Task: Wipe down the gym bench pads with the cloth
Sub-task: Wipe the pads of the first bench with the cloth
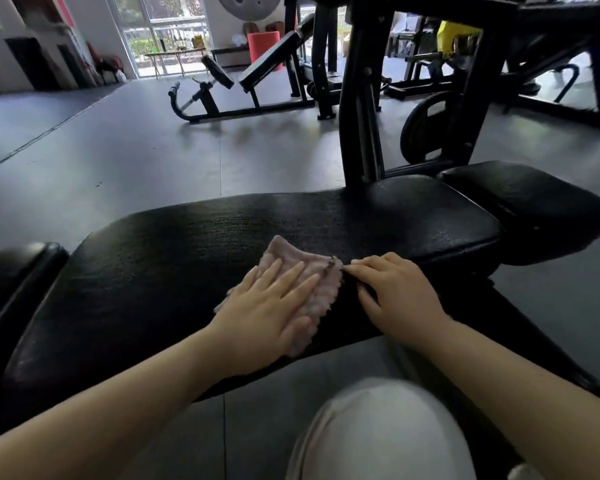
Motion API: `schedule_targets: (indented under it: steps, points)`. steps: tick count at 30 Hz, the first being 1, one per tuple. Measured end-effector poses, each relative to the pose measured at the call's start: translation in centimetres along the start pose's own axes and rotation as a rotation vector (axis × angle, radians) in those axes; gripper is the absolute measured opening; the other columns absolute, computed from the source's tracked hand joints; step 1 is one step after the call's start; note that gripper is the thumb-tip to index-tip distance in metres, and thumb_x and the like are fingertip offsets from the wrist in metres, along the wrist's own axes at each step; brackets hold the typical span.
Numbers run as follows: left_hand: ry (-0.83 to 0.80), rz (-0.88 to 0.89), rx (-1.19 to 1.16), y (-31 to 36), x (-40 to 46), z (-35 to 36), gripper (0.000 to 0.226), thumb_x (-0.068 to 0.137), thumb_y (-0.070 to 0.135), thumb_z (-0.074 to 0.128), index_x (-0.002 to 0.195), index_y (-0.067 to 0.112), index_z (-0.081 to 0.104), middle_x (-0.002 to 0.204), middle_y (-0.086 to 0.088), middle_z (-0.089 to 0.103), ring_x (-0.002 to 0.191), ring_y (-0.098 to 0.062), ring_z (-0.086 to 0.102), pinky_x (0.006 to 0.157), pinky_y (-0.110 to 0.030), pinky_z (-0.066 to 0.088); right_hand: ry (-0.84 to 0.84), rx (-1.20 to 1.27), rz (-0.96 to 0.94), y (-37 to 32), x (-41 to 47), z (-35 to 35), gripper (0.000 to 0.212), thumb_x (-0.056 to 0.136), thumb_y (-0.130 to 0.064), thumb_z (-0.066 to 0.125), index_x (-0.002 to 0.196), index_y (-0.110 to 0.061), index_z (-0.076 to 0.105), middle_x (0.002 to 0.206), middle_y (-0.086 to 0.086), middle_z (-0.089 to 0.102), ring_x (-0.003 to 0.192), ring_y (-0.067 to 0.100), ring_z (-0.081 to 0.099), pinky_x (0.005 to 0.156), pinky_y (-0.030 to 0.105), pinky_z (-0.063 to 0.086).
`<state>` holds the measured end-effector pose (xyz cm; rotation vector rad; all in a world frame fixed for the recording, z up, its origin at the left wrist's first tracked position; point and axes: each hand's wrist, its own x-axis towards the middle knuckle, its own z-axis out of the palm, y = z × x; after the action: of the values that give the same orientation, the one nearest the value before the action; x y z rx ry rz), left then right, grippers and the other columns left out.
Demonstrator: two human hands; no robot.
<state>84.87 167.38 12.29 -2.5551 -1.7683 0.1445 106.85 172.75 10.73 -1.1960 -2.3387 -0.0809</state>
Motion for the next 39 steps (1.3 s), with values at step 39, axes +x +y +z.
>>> schedule_targets:
  steps: [39]
  points:
    - [-0.024, 0.054, -0.074, 7.7, 18.5, -2.7, 0.054, 0.099, 0.051, 0.015, 0.148, 0.038, -0.004, 0.159, 0.006, -0.005, 0.145, -0.025, -0.006, 0.116, -0.048, -0.003, 0.232, -0.11, 0.39, 7.2, -2.8, -0.2, 0.059, 0.056, 0.0, 0.044, 0.107, -0.013, 0.071, 0.109, 0.011, 0.068, 0.093, 0.036, 0.062, 0.084, 0.042, 0.051]
